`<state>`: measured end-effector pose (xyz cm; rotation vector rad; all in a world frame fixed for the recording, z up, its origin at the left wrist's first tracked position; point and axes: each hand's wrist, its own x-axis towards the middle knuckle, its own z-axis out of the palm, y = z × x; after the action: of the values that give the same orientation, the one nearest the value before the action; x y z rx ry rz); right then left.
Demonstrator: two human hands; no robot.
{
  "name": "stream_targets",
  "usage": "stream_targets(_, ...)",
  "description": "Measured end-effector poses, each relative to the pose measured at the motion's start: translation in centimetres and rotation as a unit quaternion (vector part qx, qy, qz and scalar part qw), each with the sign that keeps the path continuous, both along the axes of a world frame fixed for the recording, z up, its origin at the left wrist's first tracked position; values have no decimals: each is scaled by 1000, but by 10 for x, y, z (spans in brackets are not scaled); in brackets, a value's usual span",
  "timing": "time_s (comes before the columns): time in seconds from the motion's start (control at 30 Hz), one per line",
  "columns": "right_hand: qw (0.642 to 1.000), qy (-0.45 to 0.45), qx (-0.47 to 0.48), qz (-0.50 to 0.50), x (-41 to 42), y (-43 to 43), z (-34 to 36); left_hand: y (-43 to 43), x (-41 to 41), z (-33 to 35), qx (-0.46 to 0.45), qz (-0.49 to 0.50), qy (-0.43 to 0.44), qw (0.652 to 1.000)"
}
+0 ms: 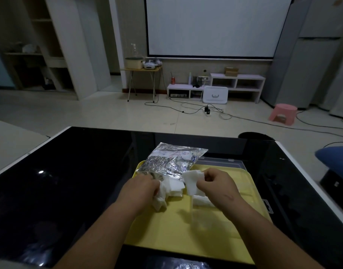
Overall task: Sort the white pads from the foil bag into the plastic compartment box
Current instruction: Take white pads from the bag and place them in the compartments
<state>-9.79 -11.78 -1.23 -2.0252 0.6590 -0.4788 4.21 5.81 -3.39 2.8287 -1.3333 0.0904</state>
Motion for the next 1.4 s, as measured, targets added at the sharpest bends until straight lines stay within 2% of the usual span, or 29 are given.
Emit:
stream_targets(0.17,1000,1,2,-1,0,1,1,-1,-1,0,25,-6,14,1000)
stream_targets(0.33,1000,1,13,1,-2,1,2,-1,-5,8,48,-4,-32,998)
stream_targets(0.4,1000,-4,25,7,-2,2,3,0,-6,12,22,12,-19,1000)
stream_targets(0.5,999,-13,45,9,-2,0,4,-2,-4,16,-49,27,61,997)
stream_targets(0.63,997,-21,73,-11,-1,-3,6,-5,1,19,-180,37,245,952)
stream_targets(0.8,991,-43,125,-26,-1,-5,7,-11,-2,18,-312,103,328,886)
stream_targets(0.97,981,-53,188,11,-1,-4,5,-20,-16,18,-361,126,421,822)
stream_targets(1.2,982,-16,182,50,-3,-1,4,-35,-23,16,-379,117,446,802)
stream_targets(1.4,981,-26,191,23,-5,-2,4,-39,-25,19,-382,104,475,786)
